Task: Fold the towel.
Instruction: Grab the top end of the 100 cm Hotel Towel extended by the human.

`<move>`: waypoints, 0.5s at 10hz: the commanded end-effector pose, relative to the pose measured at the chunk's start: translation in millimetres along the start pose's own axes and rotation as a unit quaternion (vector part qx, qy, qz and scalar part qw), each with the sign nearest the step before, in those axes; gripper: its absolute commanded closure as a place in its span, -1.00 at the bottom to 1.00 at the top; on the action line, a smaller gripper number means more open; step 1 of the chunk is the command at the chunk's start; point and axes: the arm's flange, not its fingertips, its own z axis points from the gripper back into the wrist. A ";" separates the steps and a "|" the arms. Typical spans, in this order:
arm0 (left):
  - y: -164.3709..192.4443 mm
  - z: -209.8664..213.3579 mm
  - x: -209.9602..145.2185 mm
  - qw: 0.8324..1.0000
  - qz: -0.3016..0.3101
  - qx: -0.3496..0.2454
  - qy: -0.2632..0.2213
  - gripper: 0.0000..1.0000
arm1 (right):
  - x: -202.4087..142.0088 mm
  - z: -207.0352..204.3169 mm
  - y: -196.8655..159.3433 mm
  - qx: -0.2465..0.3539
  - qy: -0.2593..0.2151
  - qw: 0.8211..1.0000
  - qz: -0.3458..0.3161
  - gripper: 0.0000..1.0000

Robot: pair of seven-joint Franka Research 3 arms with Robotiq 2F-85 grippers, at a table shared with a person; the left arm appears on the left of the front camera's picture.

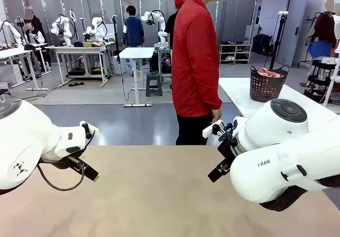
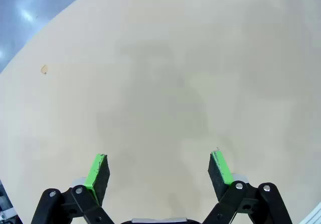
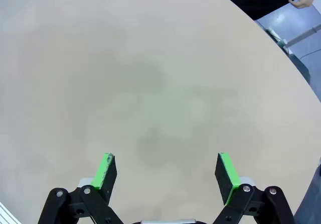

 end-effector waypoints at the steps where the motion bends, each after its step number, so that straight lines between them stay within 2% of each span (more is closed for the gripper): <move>1: -0.2 0.0 0.1 1.000 0.000 0.000 0.000 -1.00 | 0.0 0.0 0.0 0.000 0.000 1.000 0.000 -1.00; 5: -0.2 0.0 0.1 1.000 0.000 0.000 0.000 -1.00 | 0.0 0.0 0.0 0.000 0.000 1.000 0.000 -1.00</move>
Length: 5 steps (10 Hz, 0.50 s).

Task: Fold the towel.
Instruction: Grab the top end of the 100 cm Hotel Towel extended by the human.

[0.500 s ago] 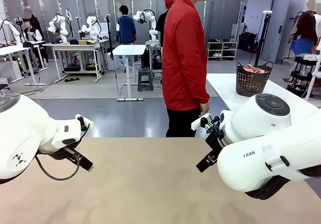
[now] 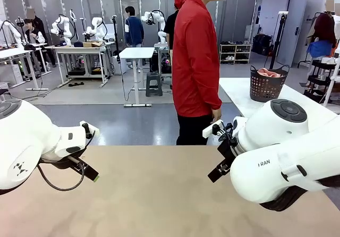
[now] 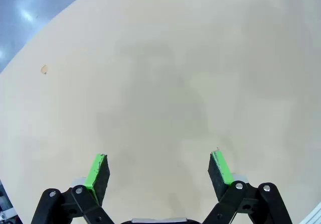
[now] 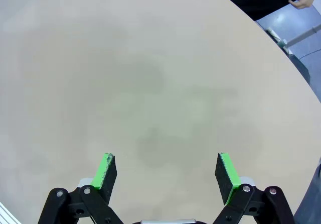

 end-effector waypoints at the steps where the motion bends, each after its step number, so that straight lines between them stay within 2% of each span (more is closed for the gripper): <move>1: 0.1 0.0 0.0 1.000 0.000 0.000 0.000 -1.00 | 0.0 0.0 -0.1 0.000 0.000 1.000 -0.001 -1.00; 4: 0.0 0.0 0.0 1.000 0.000 0.000 0.000 -1.00 | 0.0 0.0 0.0 0.000 0.000 1.000 0.000 -1.00; 5: 15.5 30.4 23.3 1.000 -0.008 -0.005 0.012 -1.00 | 24.5 30.7 -22.8 0.011 -0.011 1.000 -0.013 -1.00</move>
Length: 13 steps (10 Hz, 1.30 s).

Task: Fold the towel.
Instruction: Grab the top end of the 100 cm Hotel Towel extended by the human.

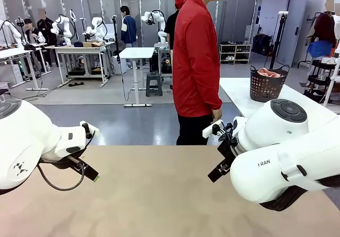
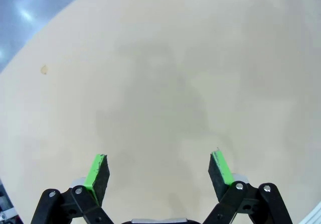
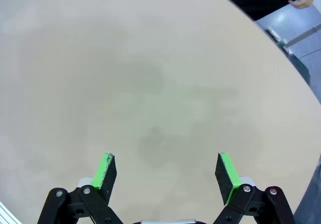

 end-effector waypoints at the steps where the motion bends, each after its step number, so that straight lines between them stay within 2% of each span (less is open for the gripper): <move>1: 33.8 53.9 32.5 0.999 0.007 -0.048 0.021 -1.00 | 31.9 51.2 -46.3 0.077 -0.003 0.996 -0.040 -1.00; 2: 61.5 83.8 39.7 0.989 0.022 -0.140 0.034 -1.00 | 37.4 81.2 -73.1 0.111 -0.016 0.992 -0.056 -1.00; 3: 94.9 108.4 40.6 0.978 0.047 -0.198 0.036 -1.00 | 38.2 108.5 -98.6 0.169 -0.024 0.983 -0.070 -1.00; 4: 129.0 124.2 35.2 0.959 0.068 -0.271 0.038 -1.00 | 34.6 130.0 -125.7 0.227 -0.031 0.969 -0.096 -1.00; 6: 193.5 155.8 -2.4 0.882 0.062 -0.466 0.028 -1.00 | 0.8 157.4 -183.6 0.370 -0.057 0.920 -0.120 -1.00; 7: 221.5 164.3 -22.2 0.862 0.092 -0.499 0.005 -1.00 | -24.0 165.1 -205.9 0.411 -0.078 0.901 -0.117 -1.00; 8: 247.0 169.5 -48.3 0.849 0.101 -0.517 -0.044 -1.00 | -51.8 173.7 -224.7 0.436 -0.090 0.889 -0.105 -1.00; 10: 283.8 170.9 -102.8 0.825 0.125 -0.539 -0.115 -1.00 | -101.1 181.1 -264.7 0.458 -0.118 0.867 -0.158 -1.00; 11: 299.8 171.8 -131.4 0.816 0.145 -0.542 -0.135 -1.00 | -126.6 183.0 -284.0 0.458 -0.123 0.863 -0.175 -1.00; 13: 313.4 190.4 -160.7 0.816 0.158 -0.531 -0.164 -1.00 | -153.5 192.5 -302.0 0.447 -0.138 0.860 -0.205 -1.00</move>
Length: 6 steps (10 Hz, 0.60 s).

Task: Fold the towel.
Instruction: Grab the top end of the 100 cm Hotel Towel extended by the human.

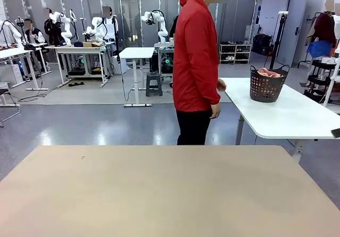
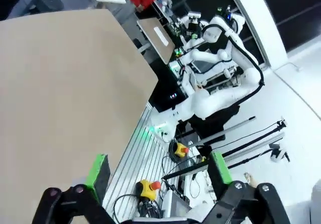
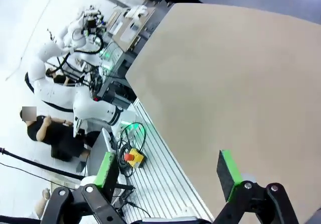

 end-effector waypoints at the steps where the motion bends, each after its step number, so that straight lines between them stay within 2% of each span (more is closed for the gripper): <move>1: -11.0 11.6 11.8 1.000 -0.011 0.012 -0.011 -1.00 | 10.9 7.5 5.0 -0.002 -0.022 1.000 0.012 -1.00; 2: -6.2 13.7 9.0 1.000 -0.008 0.006 -0.030 -1.00 | 11.1 4.8 4.3 0.005 -0.007 1.000 0.023 -1.00; 3: -1.2 11.5 -3.7 1.000 0.001 0.008 -0.010 -1.00 | -1.7 11.0 -3.0 -0.004 -0.013 1.000 -0.005 -1.00; 6: -1.2 11.5 -3.7 1.000 0.001 0.008 -0.010 -1.00 | -1.7 11.0 -3.0 -0.004 -0.013 1.000 -0.005 -1.00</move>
